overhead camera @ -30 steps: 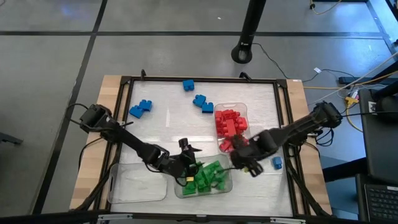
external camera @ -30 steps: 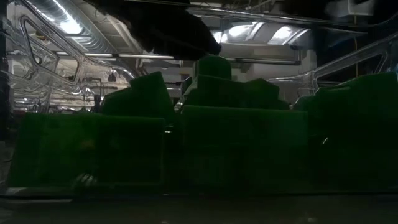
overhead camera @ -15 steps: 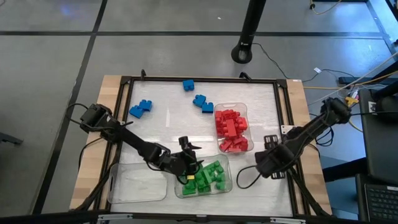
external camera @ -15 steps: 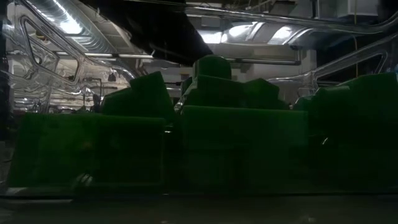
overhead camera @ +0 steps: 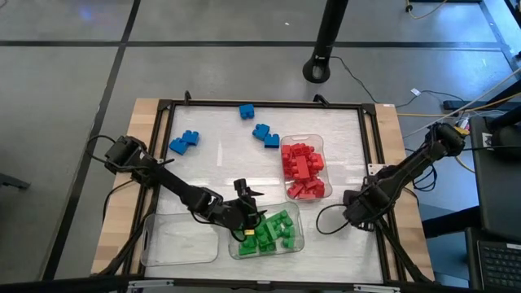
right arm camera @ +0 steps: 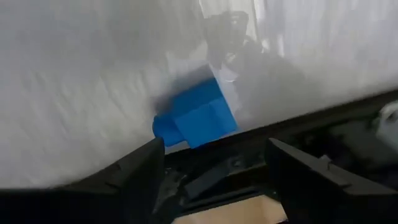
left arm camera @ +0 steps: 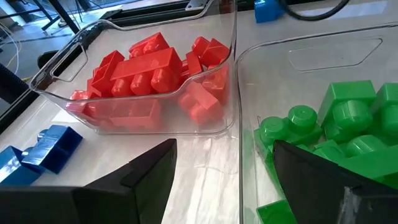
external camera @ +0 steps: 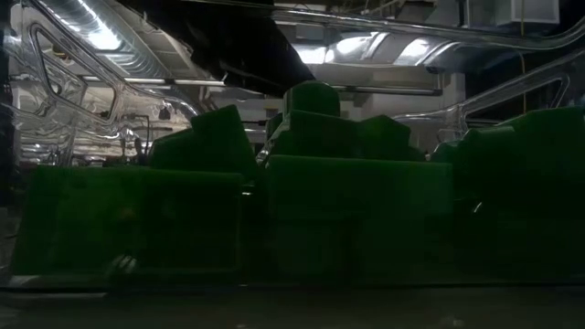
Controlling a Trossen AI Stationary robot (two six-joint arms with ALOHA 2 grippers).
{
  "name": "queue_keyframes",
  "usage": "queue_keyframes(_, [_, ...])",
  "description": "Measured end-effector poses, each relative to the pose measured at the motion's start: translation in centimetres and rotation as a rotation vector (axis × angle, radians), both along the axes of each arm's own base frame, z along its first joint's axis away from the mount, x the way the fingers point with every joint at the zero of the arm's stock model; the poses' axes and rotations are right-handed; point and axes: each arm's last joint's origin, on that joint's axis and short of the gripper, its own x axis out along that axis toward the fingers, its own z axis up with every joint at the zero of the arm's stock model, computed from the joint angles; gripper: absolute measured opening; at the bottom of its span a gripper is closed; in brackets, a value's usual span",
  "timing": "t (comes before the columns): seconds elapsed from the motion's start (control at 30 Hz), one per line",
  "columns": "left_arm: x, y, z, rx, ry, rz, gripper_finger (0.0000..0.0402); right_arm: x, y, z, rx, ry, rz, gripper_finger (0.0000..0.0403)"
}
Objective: Sort blocks
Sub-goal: Put the blue game piece into the bottom left transparent bin
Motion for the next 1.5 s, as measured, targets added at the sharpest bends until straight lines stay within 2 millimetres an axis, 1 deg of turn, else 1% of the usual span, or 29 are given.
queue_keyframes(0.17, [0.0,0.0,0.0,-0.001,0.000,0.001,0.0255,0.0,0.0,-1.4,0.002,-0.016,-0.154,0.0275])
queue_keyframes(0.3, [0.0,0.0,0.0,-0.001,0.000,0.001,0.0255,-0.2,-0.2,-2.7,0.000,-0.022,-0.227,0.0275])
queue_keyframes(0.47, [0.0,0.0,0.0,-0.013,-0.004,0.007,0.0255,-1.0,-0.7,-4.0,-0.026,0.035,-0.297,0.0275])
queue_keyframes(0.63, [0.0,0.0,0.0,-0.015,-0.005,0.009,0.0255,-1.0,-0.7,-5.3,0.021,-0.008,-0.304,0.0275])
queue_keyframes(0.73, [0.0,0.1,0.0,-0.016,-0.005,0.011,0.0255,-1.2,-0.9,-6.0,0.019,-0.023,-0.293,0.0275])
queue_keyframes(1.0, [0.0,0.1,0.0,-0.016,-0.005,0.013,0.0255,-1.2,-0.8,-6.2,0.050,-0.029,-0.251,0.0272])
queue_keyframes(1.07, [0.0,0.1,0.0,-0.016,-0.004,0.012,0.0255,-1.2,-0.8,-6.3,0.056,-0.032,-0.237,0.0259])
queue_keyframes(1.13, [0.0,0.1,0.0,-0.015,-0.003,0.012,0.0255,-1.1,-0.8,-6.3,0.063,-0.038,-0.219,0.0235])
queue_keyframes(1.33, [0.0,0.1,0.0,-0.020,-0.007,0.014,0.0255,-1.1,-0.8,-6.3,0.071,-0.044,-0.149,0.0134])
queue_keyframes(1.5, [-0.1,-0.2,0.0,-0.051,-0.019,0.023,0.0255,-1.0,-0.7,-6.1,0.074,-0.056,-0.098,0.0131])
